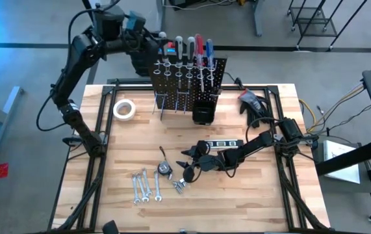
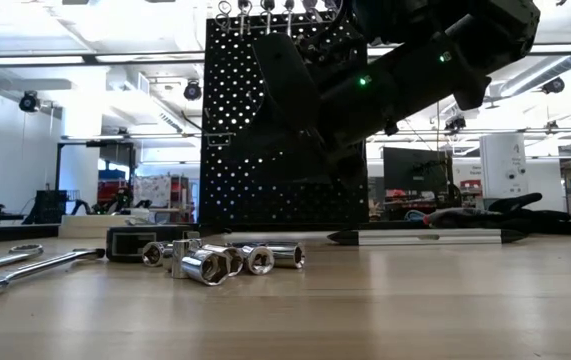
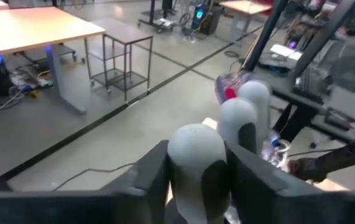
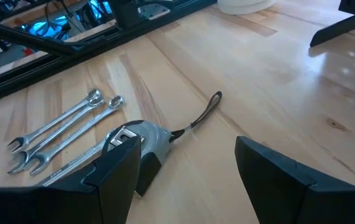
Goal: Hang tools onto peg board
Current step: Hang the gray screwdriver on the peg board, then hang the spirit level on the peg board
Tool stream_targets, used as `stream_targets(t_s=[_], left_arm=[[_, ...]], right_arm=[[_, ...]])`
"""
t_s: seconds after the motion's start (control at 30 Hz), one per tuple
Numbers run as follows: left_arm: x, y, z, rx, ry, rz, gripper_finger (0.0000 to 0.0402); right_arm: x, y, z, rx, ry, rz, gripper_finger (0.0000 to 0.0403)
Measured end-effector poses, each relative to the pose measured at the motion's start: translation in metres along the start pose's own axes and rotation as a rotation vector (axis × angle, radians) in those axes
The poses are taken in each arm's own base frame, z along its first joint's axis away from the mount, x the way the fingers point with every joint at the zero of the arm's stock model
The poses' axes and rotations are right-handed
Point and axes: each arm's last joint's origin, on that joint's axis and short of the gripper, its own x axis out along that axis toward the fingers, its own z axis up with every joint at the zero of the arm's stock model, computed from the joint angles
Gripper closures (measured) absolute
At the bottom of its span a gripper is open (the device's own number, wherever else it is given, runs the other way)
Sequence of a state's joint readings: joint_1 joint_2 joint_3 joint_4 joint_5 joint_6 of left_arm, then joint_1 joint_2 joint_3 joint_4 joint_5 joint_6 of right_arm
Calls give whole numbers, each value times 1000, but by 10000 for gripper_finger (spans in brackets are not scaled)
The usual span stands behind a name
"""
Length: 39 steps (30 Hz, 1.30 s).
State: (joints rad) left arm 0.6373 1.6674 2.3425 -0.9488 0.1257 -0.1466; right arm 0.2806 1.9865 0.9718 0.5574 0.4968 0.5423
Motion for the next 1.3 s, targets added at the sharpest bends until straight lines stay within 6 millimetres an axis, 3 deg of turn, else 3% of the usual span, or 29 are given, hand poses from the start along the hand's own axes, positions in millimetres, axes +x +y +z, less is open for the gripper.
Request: stream_targets(t_s=[0.23, 0.33, 0.4, 0.6, 0.73, 0.87, 1.03, 1.13, 1.3], left_arm=[[-2, 1, 0, 11, -4, 23, 80], [-6, -1, 3, 13, -21, 16, 25], [-14, -2, 7, 13, -59, 7, 10], [-43, -15, 14, 78, -129, -32, 25], [-56, -29, 11, 120, -121, -80, 42], [-61, -40, 0, 152, -32, -104, 55], [-41, -54, -27, 167, 145, -127, 71], [-37, -68, -51, 197, 227, -137, 83], [-39, -95, -103, 241, 219, -112, 105]], right_arm=[[0, 0, 0, 9, 0, 0, 136], [0, 0, 0, 8, 0, 0, 136], [0, 0, 0, 1, -1, -1, 138], [-5, 4, 6, -90, -53, -33, 157], [-19, 12, 30, -218, -104, 30, 185], [-46, 17, 67, -290, -162, 67, 246], [-82, 6, 94, -304, -95, -45, 354], [-97, -8, 87, -314, 69, -132, 395], [-109, -25, 41, -370, 293, -184, 351]])
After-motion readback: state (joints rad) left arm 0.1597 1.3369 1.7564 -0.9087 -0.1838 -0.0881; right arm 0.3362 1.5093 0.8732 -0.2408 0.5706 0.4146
